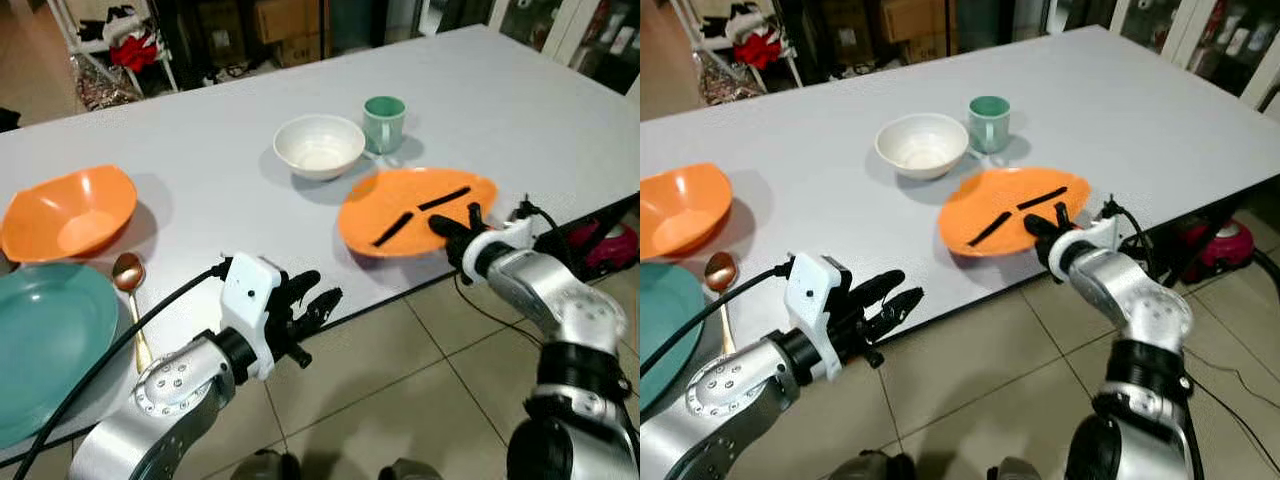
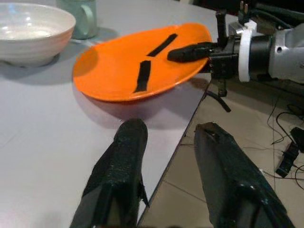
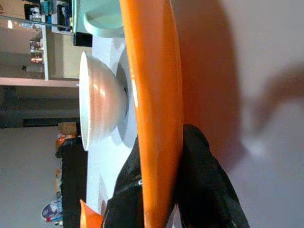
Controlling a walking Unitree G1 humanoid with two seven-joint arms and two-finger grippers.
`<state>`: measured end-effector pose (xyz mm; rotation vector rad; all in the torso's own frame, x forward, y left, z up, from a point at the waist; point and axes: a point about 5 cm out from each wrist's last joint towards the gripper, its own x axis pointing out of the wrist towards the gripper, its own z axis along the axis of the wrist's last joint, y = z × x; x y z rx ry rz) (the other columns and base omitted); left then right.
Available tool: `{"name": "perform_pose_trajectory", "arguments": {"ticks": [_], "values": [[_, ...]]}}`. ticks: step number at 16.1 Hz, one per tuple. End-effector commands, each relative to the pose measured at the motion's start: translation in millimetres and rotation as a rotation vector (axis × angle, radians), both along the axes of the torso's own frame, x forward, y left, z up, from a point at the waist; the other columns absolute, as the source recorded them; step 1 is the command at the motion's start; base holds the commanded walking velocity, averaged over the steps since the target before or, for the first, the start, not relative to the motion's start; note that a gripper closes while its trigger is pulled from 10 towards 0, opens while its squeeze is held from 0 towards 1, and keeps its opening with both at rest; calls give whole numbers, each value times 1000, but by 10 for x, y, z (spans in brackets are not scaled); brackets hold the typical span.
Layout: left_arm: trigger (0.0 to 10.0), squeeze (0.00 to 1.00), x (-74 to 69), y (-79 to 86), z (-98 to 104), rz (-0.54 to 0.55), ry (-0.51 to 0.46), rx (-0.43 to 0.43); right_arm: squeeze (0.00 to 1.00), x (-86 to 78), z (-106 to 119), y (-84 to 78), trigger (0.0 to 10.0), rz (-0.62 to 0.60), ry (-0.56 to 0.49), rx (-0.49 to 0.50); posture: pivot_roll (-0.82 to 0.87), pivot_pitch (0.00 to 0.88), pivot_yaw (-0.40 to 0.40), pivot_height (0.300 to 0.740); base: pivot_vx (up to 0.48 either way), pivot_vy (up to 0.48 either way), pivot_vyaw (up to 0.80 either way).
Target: Setting the table
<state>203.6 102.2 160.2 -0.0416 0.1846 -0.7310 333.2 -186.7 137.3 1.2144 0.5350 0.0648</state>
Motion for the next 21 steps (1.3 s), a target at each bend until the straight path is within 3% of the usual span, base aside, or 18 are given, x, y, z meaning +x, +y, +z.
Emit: {"name": "perform_pose_trajectory", "arguments": {"ticks": [1, 3, 4, 5, 6, 7, 8, 13, 18, 21], "values": [[10000, 1000, -18, 1, 33, -11, -9, 9, 0, 44, -25, 35, 10000, 13, 16, -29, -83, 121, 63, 740, 0, 0, 0], [10000, 1000, -10, 7, 34, -4, -9, 20, 0, 105, -80, 80, 10000, 35, 31, -36, -79, 123, 65, 740, 0, 0, 0], [10000, 1000, -8, 10, 36, -2, -9, 23, 173, 131, -102, 110, 10000, 48, 42, -44, -74, 125, 65, 740, 0, 0, 0], [10000, 976, -12, 9, 38, -1, -8, 24, 671, 148, -113, 122, 10000, 54, 51, -52, -73, 125, 64, 740, 0, 0, 0], [10000, 592, -15, 10, 40, 0, -6, 25, 1000, 157, -119, 122, 10000, 53, 60, -54, -72, 125, 60, 740, 0, 0, 0], [10000, 47, -23, 17, 40, 6, -2, 24, 1000, 158, -131, 107, 10000, 48, 70, -62, -71, 124, 56, 740, 0, 0, 0], [10000, 0, -26, 18, 39, 8, -1, 24, 1000, 156, -136, 98, 10000, 47, 72, -61, -71, 124, 56, 740, 0, 0, 0], [10000, 0, -49, 17, 18, 17, 12, 20, 1000, 78, -196, 30, 10000, 36, 115, -38, -82, 116, 57, 740, 0, 0, 0], [10000, 0, -38, 30, -16, 36, 23, 22, 1000, -106, -240, 3, 10000, 72, 175, -82, -106, 89, 62, 740, 0, 0, 0], [10000, 0, -44, 64, -48, 67, 29, 24, 1000, -209, -197, -55, 10000, 77, 192, -161, -110, 79, 58, 740, 0, 0, 0]]}}
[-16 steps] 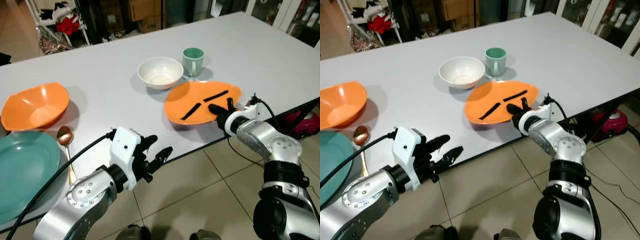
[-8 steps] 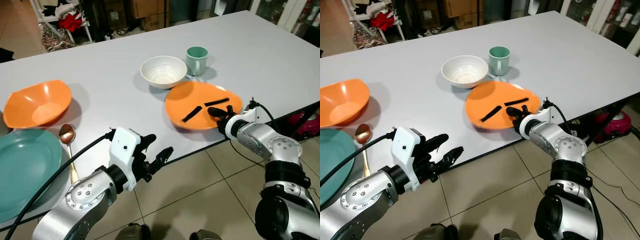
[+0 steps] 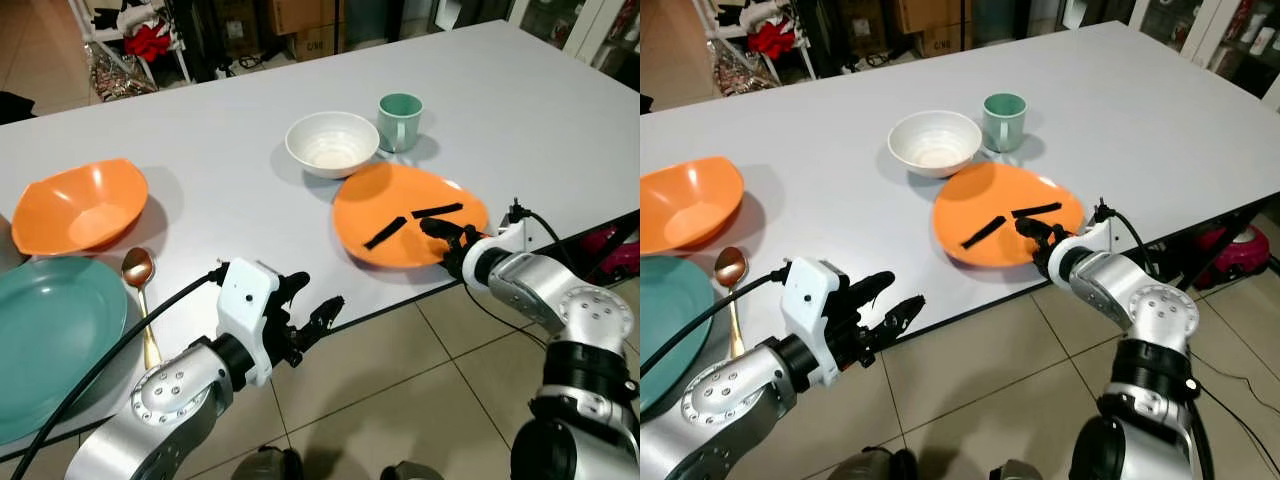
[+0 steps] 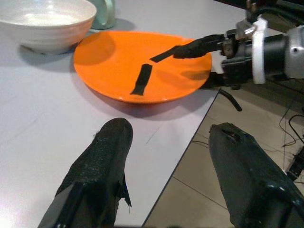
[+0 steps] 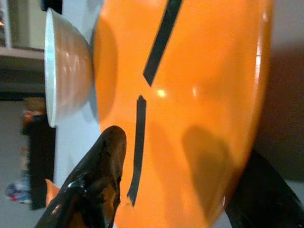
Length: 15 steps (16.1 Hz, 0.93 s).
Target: Setting the table
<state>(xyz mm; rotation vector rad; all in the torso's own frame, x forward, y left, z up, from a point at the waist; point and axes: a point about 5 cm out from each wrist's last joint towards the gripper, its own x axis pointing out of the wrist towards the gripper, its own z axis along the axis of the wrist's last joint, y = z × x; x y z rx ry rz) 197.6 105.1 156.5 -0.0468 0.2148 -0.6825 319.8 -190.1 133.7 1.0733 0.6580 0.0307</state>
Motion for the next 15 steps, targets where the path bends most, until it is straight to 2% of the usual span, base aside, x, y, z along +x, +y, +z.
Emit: {"name": "perform_pose_trajectory", "arguments": {"ticks": [1, 6, 7, 8, 10, 13, 14, 15], "values": [[10000, 0, 9, 39, -23, 25, 4, 12, 1000, -96, -147, -33, 10000, -4, 91, -36, -114, 72, 54, 740, 0, 0, 0], [10000, 0, 2, 165, -91, 147, -36, 42, 1000, -345, -83, -77, 10000, 6, 105, -121, -133, 43, 52, 740, 0, 0, 0], [10000, 0, 3, 174, -99, 153, -41, 45, 663, -364, -88, -67, 10000, 8, 107, -123, -136, 31, 54, 740, 0, 0, 0], [10000, 0, 9, 219, -108, 201, -69, 67, 0, -428, -95, -41, 10000, 14, 111, -133, -137, 14, 55, 740, 0, 0, 0], [10000, 0, -9, 271, -122, 273, -87, 74, 0, -528, -52, -35, 10000, 13, 96, -149, -124, 0, 49, 740, 0, 0, 0], [10000, 0, -33, 358, -109, 379, -125, 121, 0, -700, 121, 43, 10000, 99, -21, -220, -117, 0, 44, 740, 0, 0, 0], [10000, 0, -34, 384, -85, 413, -144, 125, 0, -762, 188, 73, 10000, 161, -76, -309, -117, 6, 45, 740, 0, 0, 0], [10000, 0, -39, 412, -36, 469, -172, 109, 0, -856, 301, 183, 10000, 295, -203, -532, -115, 14, 52, 740, 0, 0, 0]]}}
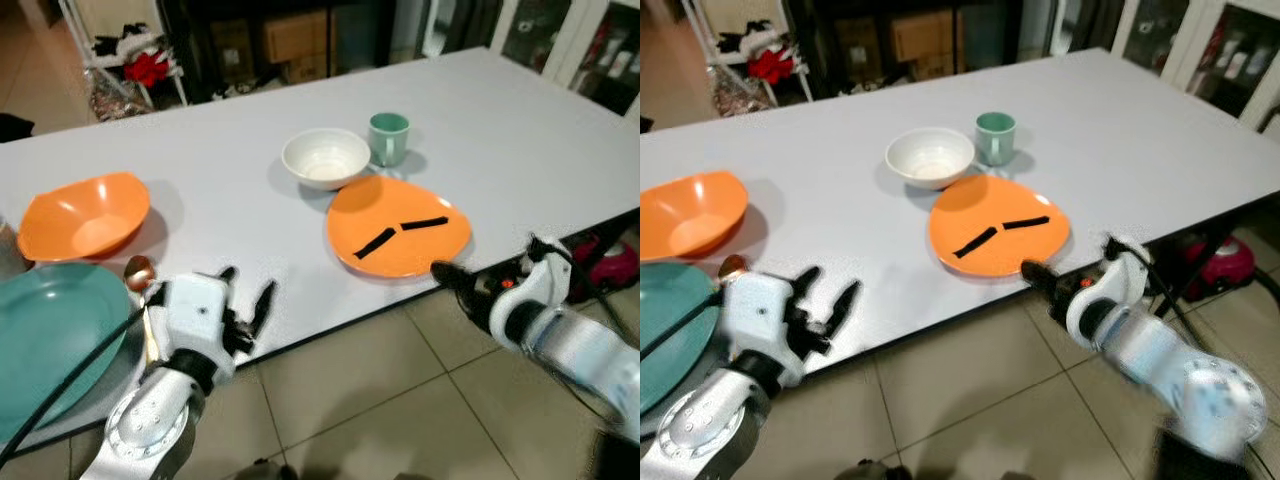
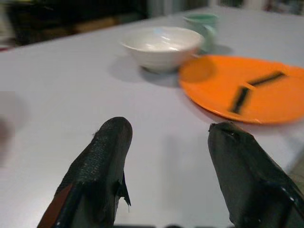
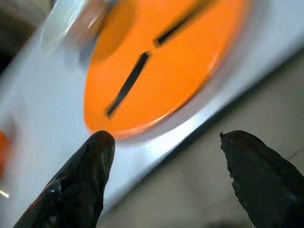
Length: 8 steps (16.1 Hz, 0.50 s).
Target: Setting the table
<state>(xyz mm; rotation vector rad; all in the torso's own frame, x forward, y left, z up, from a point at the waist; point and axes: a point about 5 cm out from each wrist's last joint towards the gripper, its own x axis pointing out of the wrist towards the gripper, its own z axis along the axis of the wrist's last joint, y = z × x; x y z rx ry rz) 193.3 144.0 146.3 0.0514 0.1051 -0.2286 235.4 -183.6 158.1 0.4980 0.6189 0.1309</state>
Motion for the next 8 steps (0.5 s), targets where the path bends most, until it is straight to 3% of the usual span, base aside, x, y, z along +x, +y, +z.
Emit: {"name": "perform_pose_trajectory", "arguments": {"ticks": [1, 2, 3, 5, 6, 8], "values": [[10000, 0, 5, 20, 94, 39, -54, -9, 0, 4, 125, 243, 10000, 179, -179, -252, -108, 17, 59, 740, 0, 0, 0], [10000, 0, 13, 16, 92, 43, -60, 8, 0, 69, 172, 332, 10000, 234, -312, -447, -100, 18, 57, 740, 0, 0, 0], [10000, 0, 16, 12, 79, 51, -65, 43, 0, 98, 203, 369, 10000, 238, -378, -512, -94, 18, 55, 740, 0, 0, 0], [10000, 0, 11, 8, 72, 64, -66, 49, 0, 113, 228, 372, 10000, 219, -412, -519, -85, 24, 50, 740, 0, 0, 0], [10000, 0, -26, -14, 69, 71, -66, 56, 1000, 115, 228, 368, 10000, 217, -438, -539, -77, 31, 48, 740, 0, 0, 800], [10000, 0, -71, -5, 48, 97, -60, 56, 1000, 104, 193, 385, 10000, 235, -483, -506, -76, 32, 47, 740, 0, 0, 800]]}}
